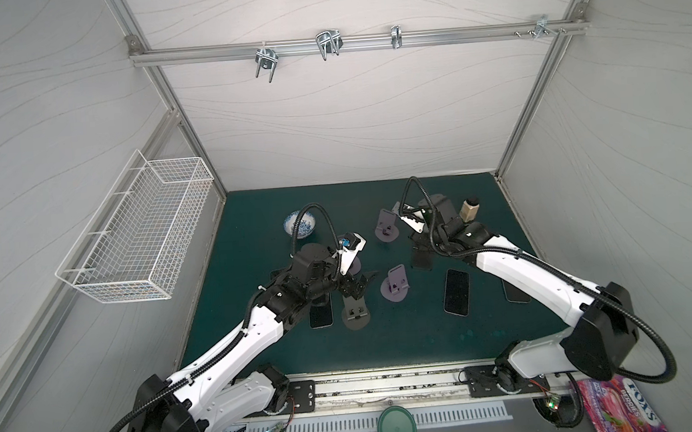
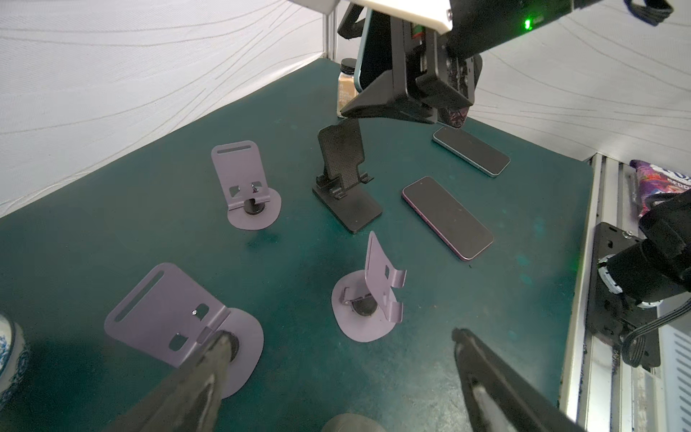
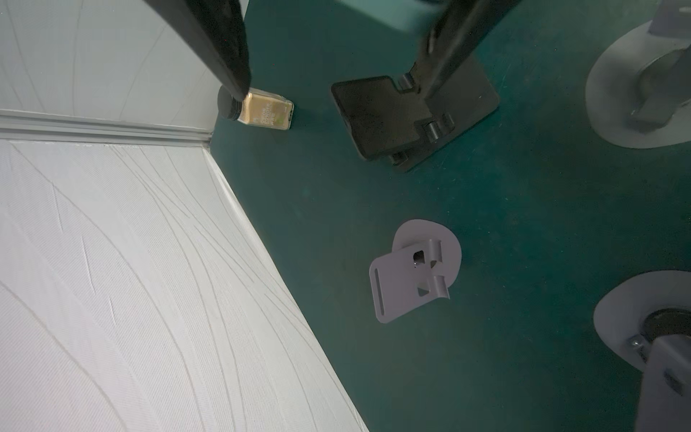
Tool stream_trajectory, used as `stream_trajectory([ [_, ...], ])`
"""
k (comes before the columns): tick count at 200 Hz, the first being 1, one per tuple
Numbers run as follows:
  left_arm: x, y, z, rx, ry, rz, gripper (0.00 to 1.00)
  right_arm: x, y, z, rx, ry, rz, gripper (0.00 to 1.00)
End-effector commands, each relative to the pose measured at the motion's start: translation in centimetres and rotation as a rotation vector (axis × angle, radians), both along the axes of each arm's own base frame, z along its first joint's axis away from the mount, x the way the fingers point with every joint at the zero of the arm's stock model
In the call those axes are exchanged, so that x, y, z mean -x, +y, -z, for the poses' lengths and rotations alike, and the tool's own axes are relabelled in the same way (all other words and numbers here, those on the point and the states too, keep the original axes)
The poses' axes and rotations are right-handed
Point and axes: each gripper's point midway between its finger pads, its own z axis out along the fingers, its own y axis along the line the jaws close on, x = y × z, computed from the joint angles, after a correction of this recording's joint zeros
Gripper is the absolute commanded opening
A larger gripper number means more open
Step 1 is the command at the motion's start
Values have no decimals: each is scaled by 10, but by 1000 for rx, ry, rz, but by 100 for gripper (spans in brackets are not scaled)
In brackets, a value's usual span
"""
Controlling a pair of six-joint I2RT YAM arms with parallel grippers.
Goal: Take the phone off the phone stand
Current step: 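Carry the teal phone toward the robot with the right gripper while the left arm rises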
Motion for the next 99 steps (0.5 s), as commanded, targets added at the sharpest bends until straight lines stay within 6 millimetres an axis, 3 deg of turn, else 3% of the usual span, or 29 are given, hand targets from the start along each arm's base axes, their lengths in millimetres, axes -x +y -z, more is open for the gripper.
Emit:
stream_trajectory([
  [1,-3,-11,-31,34,-70,25,94,11,-7,-27,-105,-11,47,44],
  [99,9,-43,-57,35,-132,118,94,54,-33,-45,-371,96,158,43],
])
